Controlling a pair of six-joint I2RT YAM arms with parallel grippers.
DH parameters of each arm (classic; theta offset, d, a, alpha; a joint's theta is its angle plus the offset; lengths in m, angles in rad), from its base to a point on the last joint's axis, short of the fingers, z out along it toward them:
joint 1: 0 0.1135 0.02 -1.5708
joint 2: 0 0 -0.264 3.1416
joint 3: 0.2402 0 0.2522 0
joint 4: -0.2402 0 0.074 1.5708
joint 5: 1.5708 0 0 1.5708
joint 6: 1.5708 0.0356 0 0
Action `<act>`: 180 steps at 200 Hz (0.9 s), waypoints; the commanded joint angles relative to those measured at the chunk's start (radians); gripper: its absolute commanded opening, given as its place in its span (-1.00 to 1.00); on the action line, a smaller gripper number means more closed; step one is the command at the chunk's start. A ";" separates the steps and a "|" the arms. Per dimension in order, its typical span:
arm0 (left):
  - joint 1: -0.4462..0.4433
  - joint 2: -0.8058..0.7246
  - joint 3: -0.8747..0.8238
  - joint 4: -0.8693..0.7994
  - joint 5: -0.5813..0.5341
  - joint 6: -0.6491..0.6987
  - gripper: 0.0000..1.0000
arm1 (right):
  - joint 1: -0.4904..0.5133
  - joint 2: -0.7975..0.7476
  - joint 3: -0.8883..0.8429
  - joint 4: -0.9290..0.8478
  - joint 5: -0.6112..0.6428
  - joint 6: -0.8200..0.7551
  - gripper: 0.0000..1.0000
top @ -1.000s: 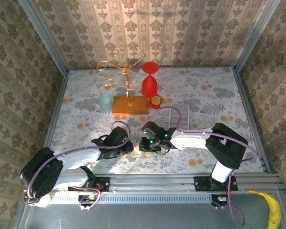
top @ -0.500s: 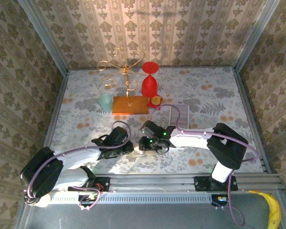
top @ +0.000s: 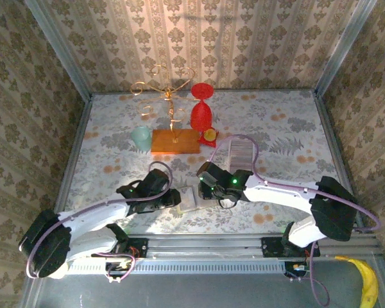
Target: Put the credit cards into the card holder
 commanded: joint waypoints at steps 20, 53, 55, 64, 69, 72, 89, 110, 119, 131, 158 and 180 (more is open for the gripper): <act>0.027 -0.095 0.051 -0.141 0.025 0.076 -0.05 | 0.010 -0.061 -0.029 -0.015 0.098 0.051 -0.43; 0.053 -0.141 0.033 -0.140 0.075 0.092 0.10 | 0.015 -0.112 -0.028 -0.046 0.084 0.106 -0.28; 0.054 -0.141 0.033 -0.139 0.080 0.092 0.11 | 0.015 -0.115 -0.030 -0.050 0.081 0.109 -0.27; 0.055 -0.138 0.036 -0.137 0.097 0.089 0.15 | 0.016 -0.123 -0.037 -0.057 0.073 0.128 -0.24; 0.055 -0.134 0.037 -0.134 0.106 0.088 0.16 | 0.015 -0.127 -0.041 -0.058 0.073 0.137 -0.23; 0.055 -0.133 0.039 -0.132 0.110 0.088 0.16 | 0.015 -0.130 -0.044 -0.058 0.071 0.143 -0.24; 0.057 -0.120 0.054 -0.138 0.122 0.088 0.18 | 0.016 -0.133 -0.061 -0.049 0.070 0.166 -0.24; 0.066 -0.124 0.063 -0.171 0.103 0.084 0.22 | 0.016 -0.113 -0.060 -0.035 0.078 0.183 -0.22; 0.073 -0.130 0.058 -0.175 0.096 0.084 0.23 | 0.017 -0.096 -0.052 -0.032 0.088 0.183 -0.21; 0.088 -0.138 0.046 -0.175 0.088 0.076 0.25 | 0.017 -0.076 -0.042 -0.021 0.094 0.175 -0.21; 0.115 -0.137 0.026 -0.156 0.092 0.060 0.23 | 0.017 0.026 -0.003 -0.001 0.074 0.152 -0.19; 0.116 -0.138 0.012 -0.126 0.096 0.055 0.14 | 0.017 0.072 -0.006 0.043 0.038 0.151 -0.17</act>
